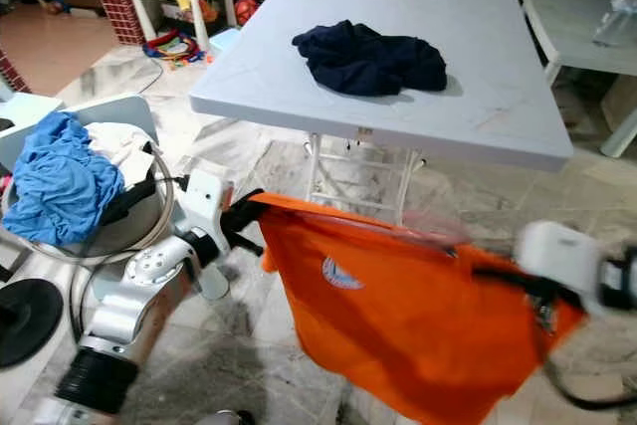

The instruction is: Hang hanger

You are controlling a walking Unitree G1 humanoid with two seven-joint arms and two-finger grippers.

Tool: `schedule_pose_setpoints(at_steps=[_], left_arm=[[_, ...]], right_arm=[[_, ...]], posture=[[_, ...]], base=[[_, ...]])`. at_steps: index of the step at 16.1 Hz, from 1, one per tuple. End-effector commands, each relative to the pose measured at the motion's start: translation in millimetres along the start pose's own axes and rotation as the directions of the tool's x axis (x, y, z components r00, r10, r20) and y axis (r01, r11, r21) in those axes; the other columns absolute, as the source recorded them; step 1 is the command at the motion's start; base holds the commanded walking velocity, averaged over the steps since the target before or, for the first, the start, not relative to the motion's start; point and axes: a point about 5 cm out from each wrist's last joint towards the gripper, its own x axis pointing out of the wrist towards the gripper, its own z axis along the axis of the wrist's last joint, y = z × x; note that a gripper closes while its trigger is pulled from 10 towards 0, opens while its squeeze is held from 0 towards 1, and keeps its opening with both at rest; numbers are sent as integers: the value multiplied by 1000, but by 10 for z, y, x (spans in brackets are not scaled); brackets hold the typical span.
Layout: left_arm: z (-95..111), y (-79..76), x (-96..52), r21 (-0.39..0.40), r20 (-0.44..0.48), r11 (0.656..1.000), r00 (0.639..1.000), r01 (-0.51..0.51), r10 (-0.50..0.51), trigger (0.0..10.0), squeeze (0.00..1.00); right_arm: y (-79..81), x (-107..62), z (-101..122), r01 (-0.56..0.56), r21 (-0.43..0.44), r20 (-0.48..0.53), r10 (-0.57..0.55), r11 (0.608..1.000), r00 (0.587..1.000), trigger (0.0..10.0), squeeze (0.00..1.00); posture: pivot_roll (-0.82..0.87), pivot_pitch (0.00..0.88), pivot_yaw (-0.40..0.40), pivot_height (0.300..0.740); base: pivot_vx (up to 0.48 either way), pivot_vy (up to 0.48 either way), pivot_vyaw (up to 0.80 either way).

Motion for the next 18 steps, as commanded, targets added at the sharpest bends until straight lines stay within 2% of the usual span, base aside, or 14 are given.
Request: schedule_pose_setpoints(at_steps=[1,2,3,4,5,7,8,11,12,14,16,17,18], left_arm=[[3,464,-186,53,-12,965,966,-257,258,0,0],[25,456,-171,89,-1,963,966,-256,257,0,0],[43,441,-153,133,12,959,968,-249,250,0,0],[67,407,-124,135,24,961,970,-242,241,0,0],[73,395,-115,127,27,962,970,-241,240,0,0],[80,329,-71,127,38,964,973,-232,229,0,0],[69,289,-39,126,36,967,976,-220,217,0,0],[-39,313,58,131,-3,966,975,-221,223,0,0],[-58,318,72,134,-11,966,974,-221,225,0,0],[-107,395,133,147,-32,960,969,-239,247,0,0],[-128,444,166,151,-41,955,964,-254,262,0,0],[-114,441,186,154,-33,955,964,-255,263,0,0],[-81,437,189,157,-16,955,966,-252,258,0,0]], right_arm=[[-82,-40,-73,109,33,-59,-107,993,992,10000,0],[-39,71,42,99,11,-8,-99,995,995,10000,0],[-20,153,68,109,-44,-15,-110,993,994,10000,0],[5,275,113,137,-48,4,-137,989,991,10000,0],[18,328,135,150,-32,21,-150,988,989,10000,0],[101,547,136,166,-94,14,-165,982,986,10000,0],[123,656,174,167,-93,29,-165,982,986,10000,0],[73,1000,246,159,-67,77,-154,985,985,10000,0],[62,1051,254,161,-61,84,-155,985,984,10000,0],[-53,1296,255,251,-13,109,-248,968,963,10000,0],[-77,1413,237,297,-17,114,-293,955,949,10000,0],[-51,1412,216,285,-55,114,-277,957,954,10000,0],[-19,1368,181,274,-29,105,-270,961,957,10000,0]], posture=[[-44,89,-12,740],[-43,91,-11,740],[-42,91,-14,740],[-42,91,-14,740],[-43,91,-12,740],[-40,92,-9,740],[-39,93,-3,740],[-68,92,57,740],[-68,92,57,740],[-85,76,87,740],[-86,70,76,740],[-74,63,57,740],[-66,60,40,740]], base=[[0,0,0],[0,0,0],[0,0,0],[0,0,0],[0,0,0],[0,0,0],[0,0,0],[0,0,0],[0,0,0],[0,0,0],[0,0,0],[0,0,0],[0,0,0]])
